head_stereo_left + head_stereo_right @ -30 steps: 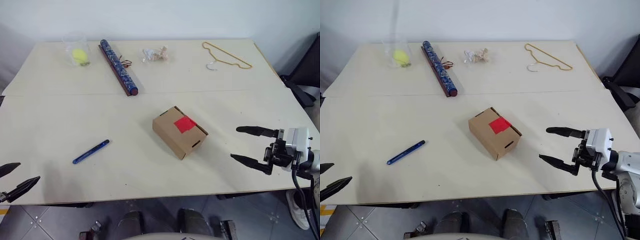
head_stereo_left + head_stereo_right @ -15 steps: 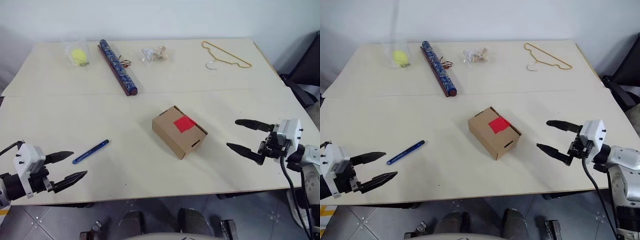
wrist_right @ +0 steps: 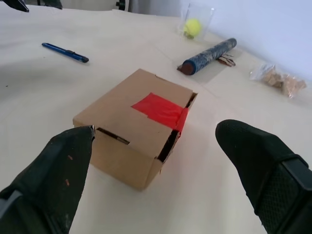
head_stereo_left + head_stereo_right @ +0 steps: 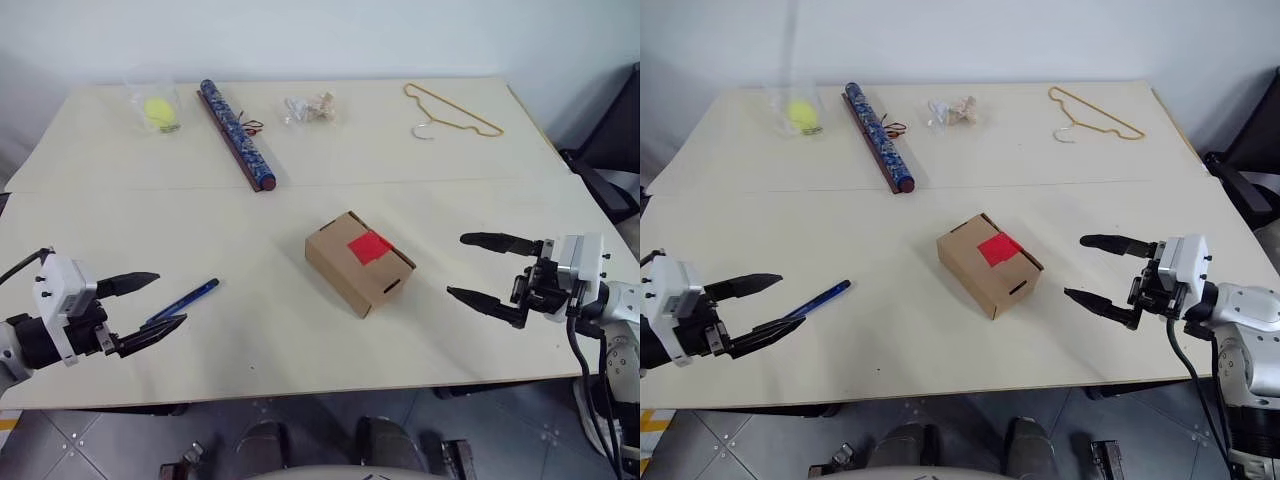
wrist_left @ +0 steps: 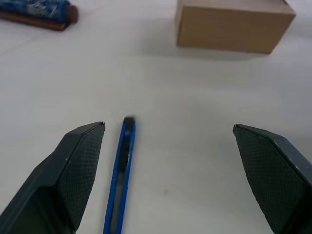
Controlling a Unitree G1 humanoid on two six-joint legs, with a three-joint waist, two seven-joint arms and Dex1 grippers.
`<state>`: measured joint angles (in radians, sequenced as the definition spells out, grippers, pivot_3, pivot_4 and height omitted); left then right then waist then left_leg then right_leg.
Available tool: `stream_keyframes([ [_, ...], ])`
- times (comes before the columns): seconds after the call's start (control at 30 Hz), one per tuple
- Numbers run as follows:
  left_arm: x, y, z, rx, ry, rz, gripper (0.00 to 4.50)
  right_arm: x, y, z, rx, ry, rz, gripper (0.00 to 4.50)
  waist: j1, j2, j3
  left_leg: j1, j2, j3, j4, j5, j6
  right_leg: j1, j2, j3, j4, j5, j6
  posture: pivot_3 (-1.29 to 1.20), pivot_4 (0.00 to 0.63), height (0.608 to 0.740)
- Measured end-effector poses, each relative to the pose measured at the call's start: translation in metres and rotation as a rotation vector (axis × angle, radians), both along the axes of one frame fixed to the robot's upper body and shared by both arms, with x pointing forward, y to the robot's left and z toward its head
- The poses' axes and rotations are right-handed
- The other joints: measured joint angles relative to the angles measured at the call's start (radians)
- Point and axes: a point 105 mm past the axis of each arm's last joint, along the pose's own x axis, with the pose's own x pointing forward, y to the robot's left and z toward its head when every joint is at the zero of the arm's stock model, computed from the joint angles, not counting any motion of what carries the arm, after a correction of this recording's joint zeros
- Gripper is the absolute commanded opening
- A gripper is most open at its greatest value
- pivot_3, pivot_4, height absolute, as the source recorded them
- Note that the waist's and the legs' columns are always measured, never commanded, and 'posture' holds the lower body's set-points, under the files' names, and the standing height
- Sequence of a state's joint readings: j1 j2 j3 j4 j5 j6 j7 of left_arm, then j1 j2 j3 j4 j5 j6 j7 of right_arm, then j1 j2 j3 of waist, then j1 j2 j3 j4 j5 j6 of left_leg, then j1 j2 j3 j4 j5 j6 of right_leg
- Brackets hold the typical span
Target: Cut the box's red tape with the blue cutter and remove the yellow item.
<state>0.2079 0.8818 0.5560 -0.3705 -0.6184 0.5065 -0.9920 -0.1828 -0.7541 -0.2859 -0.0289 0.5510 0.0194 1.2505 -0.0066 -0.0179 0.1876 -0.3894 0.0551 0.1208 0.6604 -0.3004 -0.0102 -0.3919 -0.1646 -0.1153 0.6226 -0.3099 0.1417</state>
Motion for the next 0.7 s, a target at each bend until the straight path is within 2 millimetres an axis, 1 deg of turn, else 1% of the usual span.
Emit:
stream_keyframes([
  [0.07, 0.0, -0.017, -0.011, 0.004, 0.042, -0.069, 4.08, 0.011, -0.005, -0.007, -0.026, 0.022, -0.05, 2.83, -0.001, 0.0, 0.0, 0.0, 0.0, 0.001, 0.0, 0.0, 0.0, 0.0, 0.0, 0.001, 0.0, 0.0, 0.0, 0.0, 0.15, 0.74],
  [0.13, 0.007, -0.033, -0.016, -0.038, 0.041, -0.101, 3.6, 0.024, -0.01, -0.014, -0.068, 0.024, -0.108, 2.16, 0.0, 0.0, 0.0, 0.0, 0.0, 0.001, 0.001, 0.0, 0.0, 0.0, 0.0, 0.001, 0.001, 0.0, 0.0, 0.0, 0.15, 0.74],
  [0.17, 0.012, -0.042, -0.017, -0.072, 0.027, -0.112, 3.29, 0.032, -0.011, -0.017, -0.09, 0.025, -0.136, 1.82, 0.0, 0.0, 0.0, 0.0, 0.0, 0.001, 0.002, 0.0, 0.0, 0.0, 0.0, 0.001, 0.002, 0.0, 0.0, 0.0, 0.15, 0.74],
  [0.23, 0.016, -0.055, -0.024, -0.102, 0.042, -0.135, 2.69, 0.041, -0.01, -0.02, -0.113, 0.011, -0.162, 1.12, 0.0, 0.0, 0.0, 0.0, 0.0, 0.001, 0.003, 0.0, 0.0, 0.0, 0.0, 0.001, 0.003, 0.0, 0.0, 0.0, 0.15, 0.74],
  [0.27, 0.024, -0.064, -0.03, -0.106, 0.036, -0.14, 2.37, 0.05, -0.011, -0.022, -0.121, 0.002, -0.191, 0.76, 0.001, 0.001, -0.001, 0.001, 0.0, 0.002, 0.003, 0.0, 0.0, 0.0, 0.0, 0.002, 0.004, 0.0, 0.0, 0.0, 0.15, 0.74],
  [0.33, 0.036, -0.09, -0.041, -0.12, 0.026, -0.172, 1.75, 0.066, 0.0, -0.025, -0.124, -0.021, -0.208, 0.07, 0.002, 0.002, -0.001, 0.0, 0.0, 0.002, 0.005, 0.0, 0.0, 0.0, 0.0, 0.002, 0.003, 0.0, 0.0, 0.0, 0.15, 0.74],
  [0.37, 0.04, -0.103, -0.048, -0.132, 0.031, -0.19, 1.46, 0.072, 0.007, -0.026, -0.132, -0.035, -0.207, 0.0, 0.001, 0.002, -0.001, 0.0, 0.0, 0.002, 0.005, 0.0, 0.0, 0.0, 0.0, 0.002, 0.004, 0.0, 0.001, 0.0, 0.15, 0.74],
  [0.43, 0.047, -0.125, -0.055, -0.167, 0.035, -0.208, 0.81, 0.081, 0.019, -0.031, -0.137, -0.043, -0.193, 0.0, 0.002, 0.001, -0.001, -0.001, 0.0, 0.002, 0.005, 0.0, 0.0, 0.0, 0.0, 0.002, 0.006, 0.001, 0.001, 0.0, 0.15, 0.74],
  [0.5, 0.055, -0.134, -0.056, -0.173, 0.023, -0.195, 0.14, 0.083, 0.029, -0.037, -0.136, -0.033, -0.168, 0.0, 0.002, 0.002, -0.001, -0.001, 0.0, 0.002, 0.004, 0.0, 0.0, 0.0, 0.001, 0.002, 0.006, 0.001, 0.001, 0.0, 0.15, 0.74],
  [0.53, 0.061, -0.137, -0.056, -0.174, 0.014, -0.183, 0.03, 0.085, 0.033, -0.039, -0.129, -0.028, -0.156, 0.0, 0.002, 0.002, -0.001, -0.001, 0.0, 0.002, 0.004, 0.0, 0.0, 0.0, 0.001, 0.002, 0.005, 0.001, 0.001, 0.0, 0.15, 0.74],
  [0.6, 0.067, -0.148, -0.055, -0.183, 0.004, -0.186, 0.03, 0.087, 0.046, -0.042, -0.123, -0.016, -0.115, 0.0, 0.002, 0.001, -0.001, -0.001, 0.0, 0.002, 0.005, 0.0, 0.0, 0.0, 0.001, 0.002, 0.005, 0.001, 0.002, 0.0, 0.15, 0.74],
  [0.7, 0.072, -0.169, -0.056, -0.2, 0.005, -0.224, 0.03, 0.09, 0.057, -0.04, -0.114, -0.004, -0.08, 0.0, 0.004, 0.002, -0.001, -0.002, 0.0, 0.002, 0.006, 0.0, 0.001, 0.0, 0.001, 0.002, 0.005, 0.001, 0.002, 0.0, 0.15, 0.74],
])
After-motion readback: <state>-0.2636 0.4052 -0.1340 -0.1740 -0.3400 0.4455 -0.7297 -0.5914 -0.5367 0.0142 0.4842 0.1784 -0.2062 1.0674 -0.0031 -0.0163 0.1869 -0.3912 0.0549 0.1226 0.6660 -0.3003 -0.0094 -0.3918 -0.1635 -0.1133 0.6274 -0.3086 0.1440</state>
